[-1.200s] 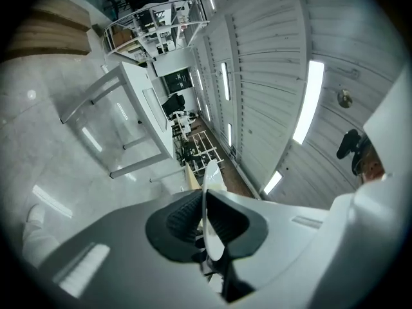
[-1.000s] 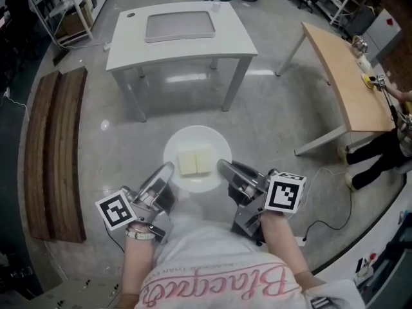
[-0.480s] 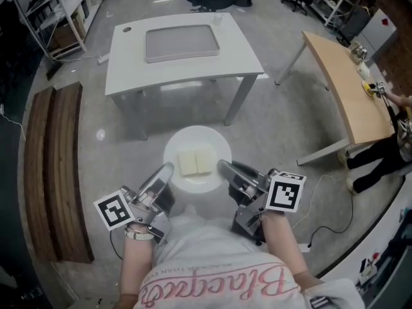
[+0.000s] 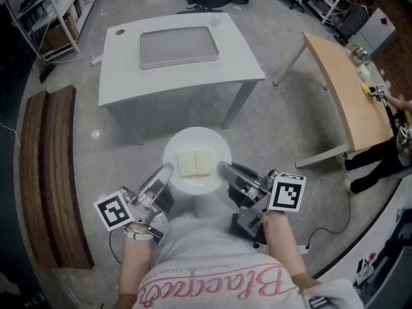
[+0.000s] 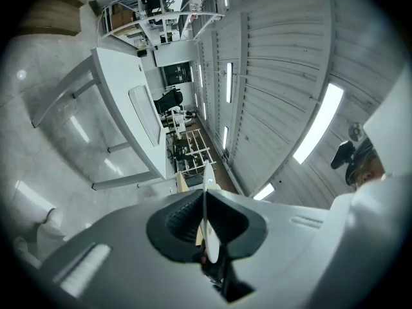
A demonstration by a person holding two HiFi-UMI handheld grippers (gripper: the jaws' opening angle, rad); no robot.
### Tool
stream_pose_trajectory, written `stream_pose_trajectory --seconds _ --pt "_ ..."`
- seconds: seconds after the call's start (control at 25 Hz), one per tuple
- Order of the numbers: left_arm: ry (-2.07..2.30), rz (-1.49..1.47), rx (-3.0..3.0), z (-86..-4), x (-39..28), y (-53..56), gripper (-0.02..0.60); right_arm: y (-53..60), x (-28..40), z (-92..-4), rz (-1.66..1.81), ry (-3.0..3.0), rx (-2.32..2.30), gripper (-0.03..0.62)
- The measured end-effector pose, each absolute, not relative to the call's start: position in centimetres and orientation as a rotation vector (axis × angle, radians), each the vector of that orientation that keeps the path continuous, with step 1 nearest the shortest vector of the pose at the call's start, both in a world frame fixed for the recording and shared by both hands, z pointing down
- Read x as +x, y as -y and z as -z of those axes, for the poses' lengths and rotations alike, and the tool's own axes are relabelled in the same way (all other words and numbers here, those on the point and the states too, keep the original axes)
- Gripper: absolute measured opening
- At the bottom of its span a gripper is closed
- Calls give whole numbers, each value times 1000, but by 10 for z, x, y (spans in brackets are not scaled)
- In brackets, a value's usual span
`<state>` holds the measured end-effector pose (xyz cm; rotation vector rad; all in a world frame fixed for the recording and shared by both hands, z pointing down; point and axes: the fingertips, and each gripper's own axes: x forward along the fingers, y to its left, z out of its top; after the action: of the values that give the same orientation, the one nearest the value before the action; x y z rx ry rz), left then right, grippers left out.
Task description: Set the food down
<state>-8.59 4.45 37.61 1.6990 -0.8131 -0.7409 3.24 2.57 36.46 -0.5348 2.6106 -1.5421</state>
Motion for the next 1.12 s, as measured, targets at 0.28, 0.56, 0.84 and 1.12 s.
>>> stream_pose_trajectory --seconds 0.28,0.56,0.84,1.12 --pt "865 727 1692 -379 -98 -5 14 19 22 -371 1595 -2640 -499 18" --pt "931 718 1699 -375 -100 55 15 86 19 -370 1637 -2653 -465 27" --pt "1030 711 1682 -379 -98 121 18 158 18 -373 1582 -2774 -461 36" --pt "1089 694 1654 -384 -107 168 21 210 7 -380 1630 -2748 -439 35"
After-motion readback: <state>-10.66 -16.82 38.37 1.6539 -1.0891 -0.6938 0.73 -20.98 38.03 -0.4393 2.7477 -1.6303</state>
